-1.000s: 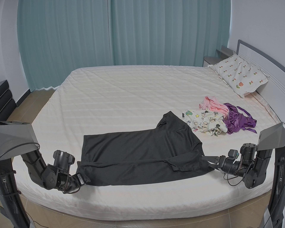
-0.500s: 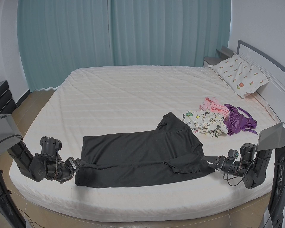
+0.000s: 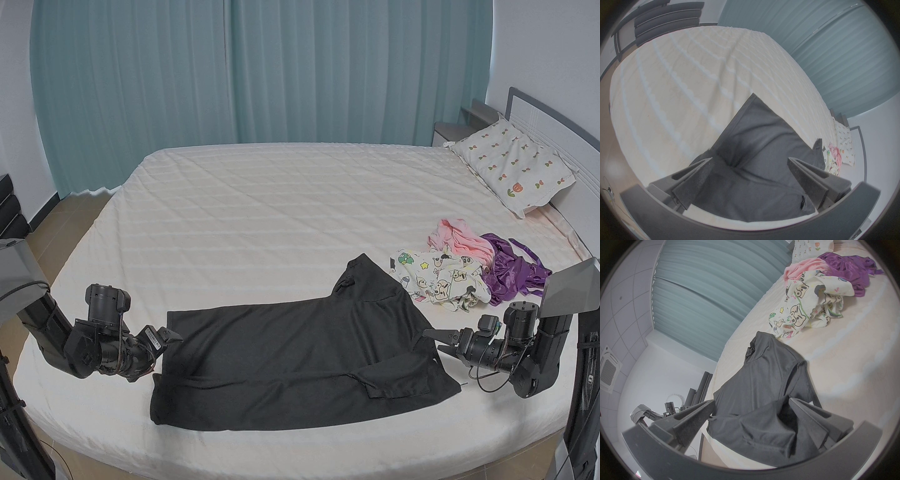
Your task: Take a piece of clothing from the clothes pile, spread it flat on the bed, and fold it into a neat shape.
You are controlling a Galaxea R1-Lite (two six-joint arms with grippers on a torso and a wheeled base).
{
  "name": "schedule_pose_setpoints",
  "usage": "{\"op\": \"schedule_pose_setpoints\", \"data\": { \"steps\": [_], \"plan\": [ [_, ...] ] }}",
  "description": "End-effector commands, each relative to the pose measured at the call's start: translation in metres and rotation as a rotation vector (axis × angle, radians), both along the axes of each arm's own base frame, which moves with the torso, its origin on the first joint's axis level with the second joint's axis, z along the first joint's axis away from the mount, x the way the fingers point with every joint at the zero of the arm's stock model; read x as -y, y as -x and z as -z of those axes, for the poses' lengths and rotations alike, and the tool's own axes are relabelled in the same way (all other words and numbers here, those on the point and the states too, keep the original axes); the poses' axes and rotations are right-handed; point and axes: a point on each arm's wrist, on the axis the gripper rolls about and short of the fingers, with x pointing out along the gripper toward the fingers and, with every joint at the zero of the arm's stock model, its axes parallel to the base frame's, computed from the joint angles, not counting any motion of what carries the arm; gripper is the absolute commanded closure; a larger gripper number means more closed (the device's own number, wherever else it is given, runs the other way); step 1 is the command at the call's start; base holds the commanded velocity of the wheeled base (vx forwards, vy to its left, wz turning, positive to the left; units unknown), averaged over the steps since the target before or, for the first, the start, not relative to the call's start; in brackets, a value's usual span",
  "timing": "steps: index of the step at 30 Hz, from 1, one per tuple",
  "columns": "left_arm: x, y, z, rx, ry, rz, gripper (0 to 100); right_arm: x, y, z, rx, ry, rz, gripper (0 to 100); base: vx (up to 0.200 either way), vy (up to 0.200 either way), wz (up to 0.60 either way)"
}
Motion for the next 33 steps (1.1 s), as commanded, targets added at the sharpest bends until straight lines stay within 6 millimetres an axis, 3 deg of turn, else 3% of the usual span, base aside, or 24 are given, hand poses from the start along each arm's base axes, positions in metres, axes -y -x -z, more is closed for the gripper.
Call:
{"op": "schedule_pose_setpoints", "data": {
  "steps": [1,7,13,22,28,33],
  "plan": [
    [0.000,-0.004,0.004,-0.009,0.007,-0.008,0,-0.001,0.000,0.001,-0.003,0.000,-0.002,0,0.000,0.000,0.00],
    [0.000,-0.005,0.007,-0.018,0.006,-0.008,0,-0.001,0.000,0.001,-0.003,0.000,-0.002,0,0.000,0.000,0.00],
    [0.000,-0.005,0.007,-0.020,0.005,-0.009,0,-0.001,0.000,0.001,-0.004,0.000,-0.002,0,0.000,-0.200,0.00],
    [-0.005,-0.010,0.004,0.003,0.007,-0.029,0,-0.001,0.000,0.001,-0.004,0.000,-0.002,0,0.000,0.000,0.00],
    [-0.016,-0.033,0.002,0.052,0.035,-0.105,0,-0.001,0.000,0.001,-0.003,0.000,-0.003,0,0.000,0.000,0.00],
    [-0.020,-0.038,0.008,0.043,0.053,-0.126,0,-0.001,0.000,0.002,-0.006,0.000,-0.003,0,0.000,0.000,0.00]
  ]
}}
